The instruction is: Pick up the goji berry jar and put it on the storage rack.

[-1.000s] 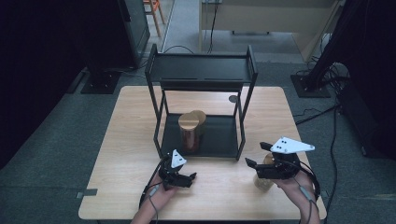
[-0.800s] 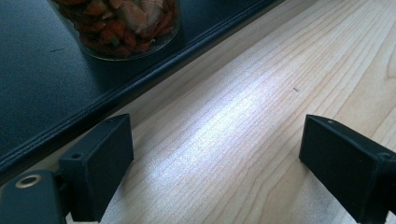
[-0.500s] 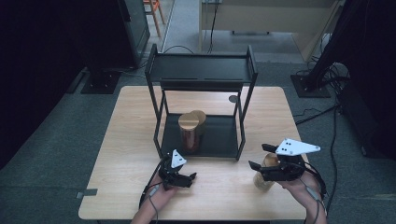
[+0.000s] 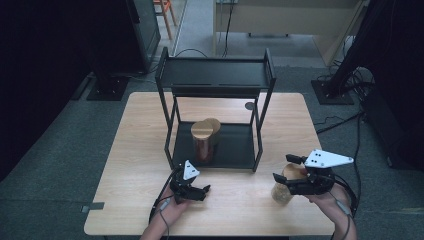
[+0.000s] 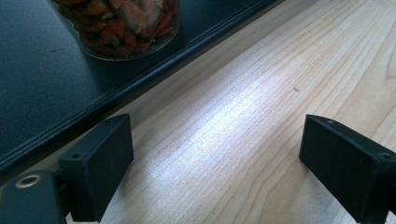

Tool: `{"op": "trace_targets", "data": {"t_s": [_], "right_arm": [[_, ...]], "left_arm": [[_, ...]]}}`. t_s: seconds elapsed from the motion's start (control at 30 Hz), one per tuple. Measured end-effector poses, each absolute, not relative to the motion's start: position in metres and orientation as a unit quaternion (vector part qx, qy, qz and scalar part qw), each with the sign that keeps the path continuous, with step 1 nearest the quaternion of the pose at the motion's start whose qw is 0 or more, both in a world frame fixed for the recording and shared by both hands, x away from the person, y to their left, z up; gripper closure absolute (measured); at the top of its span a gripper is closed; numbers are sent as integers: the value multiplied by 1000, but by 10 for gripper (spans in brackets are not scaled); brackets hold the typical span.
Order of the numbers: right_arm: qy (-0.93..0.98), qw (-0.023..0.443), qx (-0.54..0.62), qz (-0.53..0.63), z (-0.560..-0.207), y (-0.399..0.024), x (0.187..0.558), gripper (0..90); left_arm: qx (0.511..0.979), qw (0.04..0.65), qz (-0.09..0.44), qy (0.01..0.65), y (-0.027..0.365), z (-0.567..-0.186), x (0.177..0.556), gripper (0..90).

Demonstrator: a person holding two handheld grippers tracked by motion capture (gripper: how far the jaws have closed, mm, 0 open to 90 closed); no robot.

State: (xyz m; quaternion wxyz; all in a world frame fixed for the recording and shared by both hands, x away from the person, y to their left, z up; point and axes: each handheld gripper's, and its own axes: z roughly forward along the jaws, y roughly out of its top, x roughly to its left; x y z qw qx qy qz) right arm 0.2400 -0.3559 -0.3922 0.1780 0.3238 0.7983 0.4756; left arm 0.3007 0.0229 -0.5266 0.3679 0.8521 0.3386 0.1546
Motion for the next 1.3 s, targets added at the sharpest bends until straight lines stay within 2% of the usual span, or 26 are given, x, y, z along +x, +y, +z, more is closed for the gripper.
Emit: {"op": "trace_targets", "data": {"t_s": [1.3], "right_arm": [[799, 176, 322, 475, -403, -382, 239, 218]], "left_arm": [[853, 367, 155, 337, 23, -527, 301, 102]]}}
